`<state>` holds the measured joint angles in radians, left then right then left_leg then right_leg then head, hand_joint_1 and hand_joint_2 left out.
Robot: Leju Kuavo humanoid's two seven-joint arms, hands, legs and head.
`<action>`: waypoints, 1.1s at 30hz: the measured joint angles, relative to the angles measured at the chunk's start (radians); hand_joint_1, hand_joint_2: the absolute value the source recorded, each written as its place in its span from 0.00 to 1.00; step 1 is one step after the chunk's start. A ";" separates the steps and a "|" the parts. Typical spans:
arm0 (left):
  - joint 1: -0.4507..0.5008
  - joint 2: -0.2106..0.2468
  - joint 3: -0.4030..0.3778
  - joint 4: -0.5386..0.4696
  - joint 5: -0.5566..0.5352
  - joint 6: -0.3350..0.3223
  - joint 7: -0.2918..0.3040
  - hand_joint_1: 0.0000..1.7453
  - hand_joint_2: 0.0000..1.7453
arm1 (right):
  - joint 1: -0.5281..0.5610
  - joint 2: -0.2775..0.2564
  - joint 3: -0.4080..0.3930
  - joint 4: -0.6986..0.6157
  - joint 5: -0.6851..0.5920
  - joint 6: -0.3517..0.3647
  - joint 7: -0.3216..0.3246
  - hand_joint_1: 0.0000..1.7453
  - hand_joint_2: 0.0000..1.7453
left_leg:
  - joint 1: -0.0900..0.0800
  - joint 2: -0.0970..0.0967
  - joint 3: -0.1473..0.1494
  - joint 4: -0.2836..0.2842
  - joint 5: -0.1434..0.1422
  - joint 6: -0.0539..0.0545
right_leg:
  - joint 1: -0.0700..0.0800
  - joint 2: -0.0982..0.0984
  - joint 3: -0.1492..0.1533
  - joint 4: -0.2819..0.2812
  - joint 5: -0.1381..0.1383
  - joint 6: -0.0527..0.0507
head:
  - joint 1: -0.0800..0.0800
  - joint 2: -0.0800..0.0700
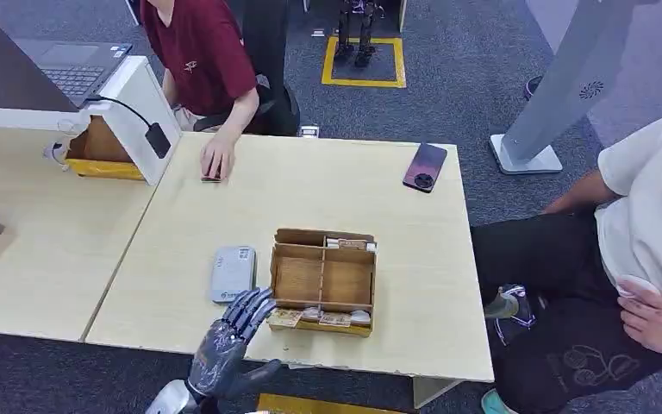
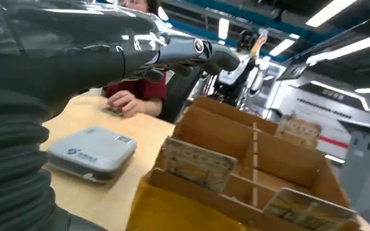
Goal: Pass the card to the sensor for recognition and then transmit it.
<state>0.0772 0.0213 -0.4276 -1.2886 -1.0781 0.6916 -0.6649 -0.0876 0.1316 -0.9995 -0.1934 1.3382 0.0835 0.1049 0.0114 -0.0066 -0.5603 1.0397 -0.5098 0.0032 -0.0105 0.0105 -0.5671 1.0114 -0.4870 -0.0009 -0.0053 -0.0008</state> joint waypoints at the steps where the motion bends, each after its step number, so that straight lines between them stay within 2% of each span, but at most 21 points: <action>1: 0.001 -0.019 0.019 0.000 -0.019 0.000 -0.009 0.00 1.00 | 0.000 0.000 0.000 0.000 0.002 0.000 0.000 0.00 0.00 | 0.000 0.000 0.000 0.000 0.000 0.000 | 0.000 0.000 0.000 0.000 0.000 0.000 | 0.000 0.000; 5: 0.002 -0.078 0.095 0.000 -0.083 0.000 -0.029 0.00 1.00 | 0.000 0.000 0.001 0.000 0.009 0.000 0.001 0.00 0.00 | 0.000 0.000 0.000 0.000 0.000 0.000 | 0.000 0.000 0.000 0.000 0.000 0.000 | 0.000 0.000; 10: 0.003 -0.116 0.138 0.000 -0.091 0.001 -0.030 0.00 1.00 | 0.000 0.000 0.002 0.000 0.012 0.000 0.005 0.00 0.00 | 0.000 0.000 0.000 0.000 0.000 0.000 | 0.000 0.000 0.000 0.000 0.000 0.000 | 0.000 0.000; 16: 0.003 -0.164 0.197 -0.001 -0.149 0.002 -0.030 0.00 1.00 | 0.000 0.000 0.005 0.000 0.013 -0.001 0.010 0.00 0.00 | 0.000 0.000 0.000 0.000 0.000 0.000 | 0.000 0.000 0.000 0.000 0.000 0.000 | 0.000 0.000; 33: 0.003 -0.197 0.264 0.000 -0.182 0.002 -0.030 0.00 1.00 | -0.001 0.000 0.021 0.000 0.018 0.000 0.010 0.00 0.00 | 0.000 0.000 0.000 0.000 0.000 0.000 | 0.000 0.000 0.000 0.000 0.000 0.000 | 0.000 0.000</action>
<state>0.0804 -0.1758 -0.1640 -1.2886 -1.2604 0.6931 -0.6951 -0.0884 0.1316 -0.9781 -0.1934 1.3558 0.0835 0.1149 0.0116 -0.0068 -0.5602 1.0396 -0.5098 0.0032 -0.0103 0.0101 -0.5672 1.0115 -0.4870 -0.0009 -0.0057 -0.0008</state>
